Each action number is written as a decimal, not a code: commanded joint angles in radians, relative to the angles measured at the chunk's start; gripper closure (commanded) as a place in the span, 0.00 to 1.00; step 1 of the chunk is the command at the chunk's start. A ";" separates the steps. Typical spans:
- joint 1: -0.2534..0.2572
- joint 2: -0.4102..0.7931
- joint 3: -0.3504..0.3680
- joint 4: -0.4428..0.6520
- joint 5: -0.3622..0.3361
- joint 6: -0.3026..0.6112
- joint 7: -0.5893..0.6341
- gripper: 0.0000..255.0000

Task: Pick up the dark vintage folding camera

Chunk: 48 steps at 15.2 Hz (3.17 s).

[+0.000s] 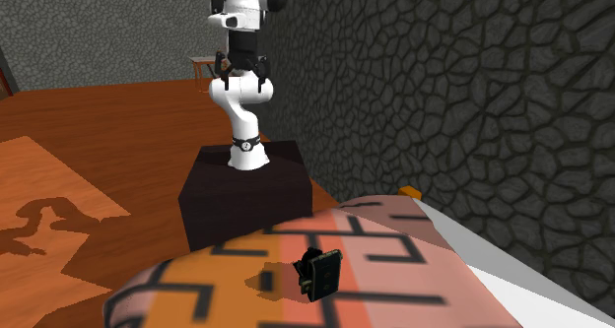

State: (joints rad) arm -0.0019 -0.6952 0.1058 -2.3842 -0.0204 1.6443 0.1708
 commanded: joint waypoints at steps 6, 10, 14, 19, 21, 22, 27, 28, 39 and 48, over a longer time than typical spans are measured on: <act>0.007 0.184 0.054 -0.049 0.027 0.222 0.074 0.00; 0.008 0.314 0.085 -0.048 0.030 0.344 0.118 0.00; 0.008 0.457 0.113 -0.025 0.020 0.456 0.166 0.00; 0.010 0.650 0.140 0.036 -0.014 0.576 0.234 0.00; 0.013 0.729 0.146 0.069 -0.034 0.617 0.263 0.00; 0.016 0.770 0.147 0.088 -0.045 0.636 0.277 0.00; 0.042 0.971 0.142 0.201 -0.102 0.710 0.346 0.00; 0.049 1.011 0.138 0.227 -0.112 0.721 0.359 0.00; 0.119 1.356 0.097 0.487 -0.173 0.791 0.430 0.00; 0.126 1.409 0.085 0.506 -0.184 0.825 0.435 1.00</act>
State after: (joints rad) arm 0.1250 0.7110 0.1926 -1.8793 -0.2041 2.4675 0.6059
